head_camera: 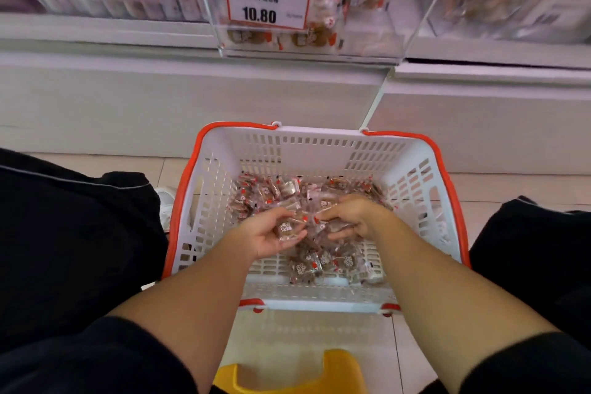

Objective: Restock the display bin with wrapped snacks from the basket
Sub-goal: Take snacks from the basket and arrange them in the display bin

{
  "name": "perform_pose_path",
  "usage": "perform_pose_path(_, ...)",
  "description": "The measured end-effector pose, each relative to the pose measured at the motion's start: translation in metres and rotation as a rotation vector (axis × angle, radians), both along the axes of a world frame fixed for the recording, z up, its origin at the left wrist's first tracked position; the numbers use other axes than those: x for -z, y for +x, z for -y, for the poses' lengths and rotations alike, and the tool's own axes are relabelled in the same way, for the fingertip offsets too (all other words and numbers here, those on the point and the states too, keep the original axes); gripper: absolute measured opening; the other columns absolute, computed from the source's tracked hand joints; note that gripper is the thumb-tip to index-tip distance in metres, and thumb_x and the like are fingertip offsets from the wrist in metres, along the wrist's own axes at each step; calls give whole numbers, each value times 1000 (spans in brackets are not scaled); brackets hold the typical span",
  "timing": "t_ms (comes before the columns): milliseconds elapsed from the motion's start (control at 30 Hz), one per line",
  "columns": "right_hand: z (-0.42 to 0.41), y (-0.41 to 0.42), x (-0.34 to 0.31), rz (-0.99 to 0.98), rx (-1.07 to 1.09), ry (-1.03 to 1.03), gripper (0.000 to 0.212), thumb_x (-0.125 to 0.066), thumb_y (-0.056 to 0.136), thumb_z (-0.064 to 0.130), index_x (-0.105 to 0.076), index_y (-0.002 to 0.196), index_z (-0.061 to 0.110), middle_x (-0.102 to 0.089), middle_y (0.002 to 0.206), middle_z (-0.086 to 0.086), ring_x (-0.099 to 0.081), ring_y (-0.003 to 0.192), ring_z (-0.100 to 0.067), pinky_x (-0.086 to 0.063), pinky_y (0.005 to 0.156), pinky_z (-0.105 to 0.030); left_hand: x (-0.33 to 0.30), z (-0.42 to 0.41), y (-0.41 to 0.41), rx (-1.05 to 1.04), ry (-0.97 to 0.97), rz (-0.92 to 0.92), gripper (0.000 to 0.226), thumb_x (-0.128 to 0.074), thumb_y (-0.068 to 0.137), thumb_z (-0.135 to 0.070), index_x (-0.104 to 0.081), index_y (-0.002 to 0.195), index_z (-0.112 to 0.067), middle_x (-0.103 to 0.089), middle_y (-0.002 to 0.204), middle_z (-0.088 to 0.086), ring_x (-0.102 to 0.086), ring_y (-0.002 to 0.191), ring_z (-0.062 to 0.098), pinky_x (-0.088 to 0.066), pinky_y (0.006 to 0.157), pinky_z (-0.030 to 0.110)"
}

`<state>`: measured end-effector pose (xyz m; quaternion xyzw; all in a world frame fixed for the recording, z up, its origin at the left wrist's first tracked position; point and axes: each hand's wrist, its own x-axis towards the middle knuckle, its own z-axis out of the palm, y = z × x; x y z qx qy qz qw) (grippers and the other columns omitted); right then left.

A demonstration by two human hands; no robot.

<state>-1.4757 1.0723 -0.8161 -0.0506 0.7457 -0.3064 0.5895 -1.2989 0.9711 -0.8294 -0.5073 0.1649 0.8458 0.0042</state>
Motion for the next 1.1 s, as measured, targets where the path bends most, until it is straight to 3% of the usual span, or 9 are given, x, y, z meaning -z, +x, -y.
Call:
perform_pose_path(167, 5, -21, -41, -296, -353, -63, 66, -85, 76, 23, -56, 134, 9, -76, 95, -8, -75, 81, -22, -62, 73, -39, -27, 12, -13, 54, -83, -44, 22, -64, 90, -12, -63, 112, -6, -71, 96, 20, -64, 64, 22, -54, 51, 27)
perform_pose_path(267, 6, -24, -61, -402, -450, -143, 43, -83, 77, 24, -69, 114, 6, -76, 85, -12, -75, 80, -25, -61, 80, -44, -41, 16, -18, 73, -129, -66, 15, -60, 94, -16, -59, 106, -7, -68, 92, 13, -66, 75, 22, -59, 66, 43)
perform_pose_path(367, 7, -21, -78, -455, -479, -229, 31, -84, 76, 17, -71, 95, -4, -72, 80, -23, -72, 70, -24, -61, 70, -40, -61, 20, -24, 163, -246, -36, 15, -54, 97, -12, -60, 110, -9, -66, 104, 12, -72, 90, 25, -56, 78, 61)
perform_pose_path(433, 10, -22, -94, -499, -516, -281, 28, -87, 73, 17, -70, 83, -3, -70, 70, -18, -68, 63, -15, -59, 65, -37, -84, 26, -27, 305, -315, -54, 15, -52, 100, -14, -59, 113, -12, -67, 94, 7, -73, 90, 24, -51, 83, 68)
perform_pose_path(533, 20, -29, -127, -531, -579, -386, 44, -90, 68, 20, -65, 89, -11, -70, 93, -28, -67, 79, -17, -50, 77, -34, -132, 45, -27, 526, -355, -144, 23, -52, 101, -24, -54, 123, -17, -63, 84, 2, -71, 89, 22, -47, 84, 73)
perform_pose_path(700, 30, -43, -210, -340, -603, -515, 40, -85, 74, 17, -61, 106, 11, -76, 85, -13, -68, 68, -16, -52, 61, -29, -225, 68, -29, 839, -501, -231, 17, -57, 96, -16, -52, 112, -18, -63, 86, 3, -68, 80, 21, -60, 64, 46)
perform_pose_path(833, 27, -48, -270, -191, -486, -711, 41, -85, 67, 13, -61, 101, 16, -74, 85, -19, -70, 65, -23, -57, 56, -29, -278, 72, -35, 830, -683, -336, 9, -61, 89, -5, -58, 97, -5, -68, 83, 9, -72, 83, 22, -59, 62, 24)
perform_pose_path(933, 22, -47, -293, -148, -358, -840, 33, -83, 63, 6, -64, 90, 14, -72, 83, -18, -71, 68, -23, -59, 58, -28, -300, 70, -37, 706, -604, -439, 28, -61, 76, 0, -59, 103, 2, -66, 93, 19, -72, 87, 28, -59, 65, 25)
perform_pose_path(1100, 26, -41, -305, -391, -280, -916, 26, -84, 56, 12, -67, 75, 19, -73, 73, -9, -69, 64, -16, -56, 55, -26, -314, 69, -53, 672, -478, -550, 49, -43, 65, 10, -73, 103, 0, -70, 110, 19, -70, 99, 35, -61, 68, 33)
